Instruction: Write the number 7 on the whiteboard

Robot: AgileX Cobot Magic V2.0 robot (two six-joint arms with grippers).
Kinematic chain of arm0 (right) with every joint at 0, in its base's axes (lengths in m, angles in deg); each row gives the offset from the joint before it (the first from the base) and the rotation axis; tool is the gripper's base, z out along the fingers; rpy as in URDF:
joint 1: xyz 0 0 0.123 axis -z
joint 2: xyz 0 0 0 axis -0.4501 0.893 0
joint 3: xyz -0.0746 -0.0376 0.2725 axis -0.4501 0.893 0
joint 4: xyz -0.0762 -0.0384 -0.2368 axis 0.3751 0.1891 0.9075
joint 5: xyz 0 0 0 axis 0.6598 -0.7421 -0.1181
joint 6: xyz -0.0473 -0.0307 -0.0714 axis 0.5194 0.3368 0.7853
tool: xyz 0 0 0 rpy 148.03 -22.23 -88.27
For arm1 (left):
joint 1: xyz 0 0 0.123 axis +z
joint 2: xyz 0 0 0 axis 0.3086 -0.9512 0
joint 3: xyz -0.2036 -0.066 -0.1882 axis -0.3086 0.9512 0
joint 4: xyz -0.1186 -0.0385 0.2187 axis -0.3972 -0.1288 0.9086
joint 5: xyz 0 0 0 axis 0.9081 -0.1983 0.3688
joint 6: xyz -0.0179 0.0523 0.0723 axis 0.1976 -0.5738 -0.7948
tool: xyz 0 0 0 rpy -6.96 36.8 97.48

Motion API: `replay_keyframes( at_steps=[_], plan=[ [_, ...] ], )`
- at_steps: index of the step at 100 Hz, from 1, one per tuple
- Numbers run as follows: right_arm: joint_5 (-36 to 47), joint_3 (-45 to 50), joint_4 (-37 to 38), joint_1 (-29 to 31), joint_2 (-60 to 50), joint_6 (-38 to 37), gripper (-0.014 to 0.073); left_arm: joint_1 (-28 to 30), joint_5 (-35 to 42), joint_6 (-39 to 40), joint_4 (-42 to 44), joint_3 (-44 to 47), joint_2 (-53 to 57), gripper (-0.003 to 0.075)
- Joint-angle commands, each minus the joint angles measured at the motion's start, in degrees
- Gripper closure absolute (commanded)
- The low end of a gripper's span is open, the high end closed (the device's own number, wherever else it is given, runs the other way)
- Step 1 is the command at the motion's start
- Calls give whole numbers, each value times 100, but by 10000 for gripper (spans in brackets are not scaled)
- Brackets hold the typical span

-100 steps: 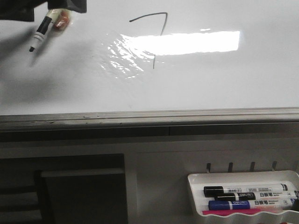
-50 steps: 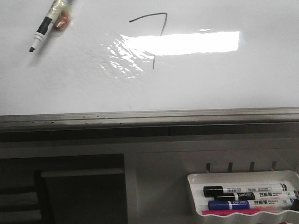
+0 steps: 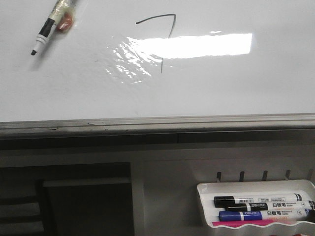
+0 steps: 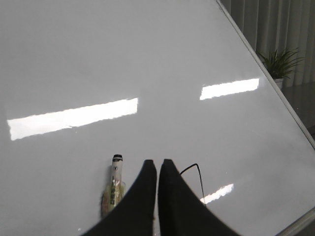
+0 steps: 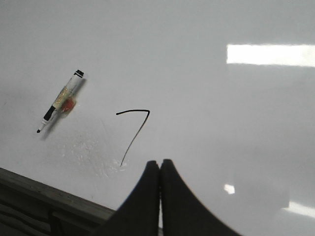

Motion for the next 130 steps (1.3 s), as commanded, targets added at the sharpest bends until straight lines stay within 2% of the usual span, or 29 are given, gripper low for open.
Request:
replay_keyframes(
  at_steps=[1, 20, 37, 130],
  plan=[
    [352, 432, -226, 17, -613, 106, 657, 8, 400, -5, -41, 310, 500, 741],
    [397, 1280, -226, 17, -1839, 106, 657, 8, 452, -5, -437, 1084, 1745, 741],
    [472, 1512, -226, 17, -2147, 106, 657, 8, 475, -5, -489, 1543, 2381, 741],
    [458, 1512, -251, 17, -2147, 106, 657, 8, 475, -5, -564, 1620, 2450, 741]
  ],
)
